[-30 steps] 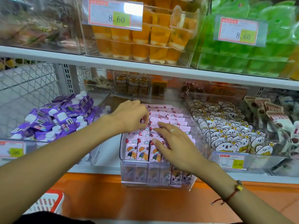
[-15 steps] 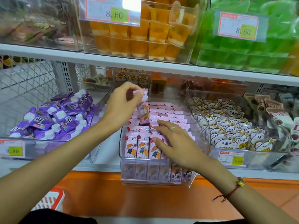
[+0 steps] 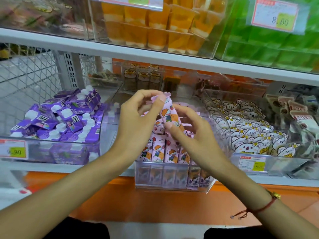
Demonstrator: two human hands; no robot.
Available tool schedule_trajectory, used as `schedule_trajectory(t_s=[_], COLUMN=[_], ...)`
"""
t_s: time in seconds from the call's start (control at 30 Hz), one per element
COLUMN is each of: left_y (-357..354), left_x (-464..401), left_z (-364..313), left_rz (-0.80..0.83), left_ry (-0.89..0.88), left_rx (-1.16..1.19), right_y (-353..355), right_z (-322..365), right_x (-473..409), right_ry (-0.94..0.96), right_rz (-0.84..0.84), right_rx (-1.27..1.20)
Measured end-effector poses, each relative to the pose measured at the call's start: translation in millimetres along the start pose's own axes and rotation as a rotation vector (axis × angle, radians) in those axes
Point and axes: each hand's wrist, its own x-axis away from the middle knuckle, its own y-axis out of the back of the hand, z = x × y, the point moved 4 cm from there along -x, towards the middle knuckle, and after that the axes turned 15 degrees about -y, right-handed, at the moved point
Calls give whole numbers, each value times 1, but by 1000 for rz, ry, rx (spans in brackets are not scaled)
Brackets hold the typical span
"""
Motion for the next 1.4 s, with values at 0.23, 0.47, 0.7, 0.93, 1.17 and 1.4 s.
schedule_trajectory(t_s=[0.23, 0.47, 0.7, 0.93, 1.17, 1.4], left_y=[-6, -17, -16, -16, -14, -16], left_x=[9, 18, 15, 16, 11, 9], left_z=[13, 6, 11, 14, 11, 14], left_rz=[219, 323, 348, 394, 351, 417], left_ry=[86, -57, -72, -203, -72, 38], left_rx=[-99, -244, -192, -405, -246, -121], right_y=[5, 6, 15, 20, 19, 24], right_z=[-21, -16, -14, -20, -16, -14], right_x=[-5, -2, -2, 0, 0, 0], right_ry=[-430, -387, -344, -295, -266, -212], right_rz=[83, 54, 152, -101, -13, 30], right_rx=[-568, -623, -640, -570, -458, -350])
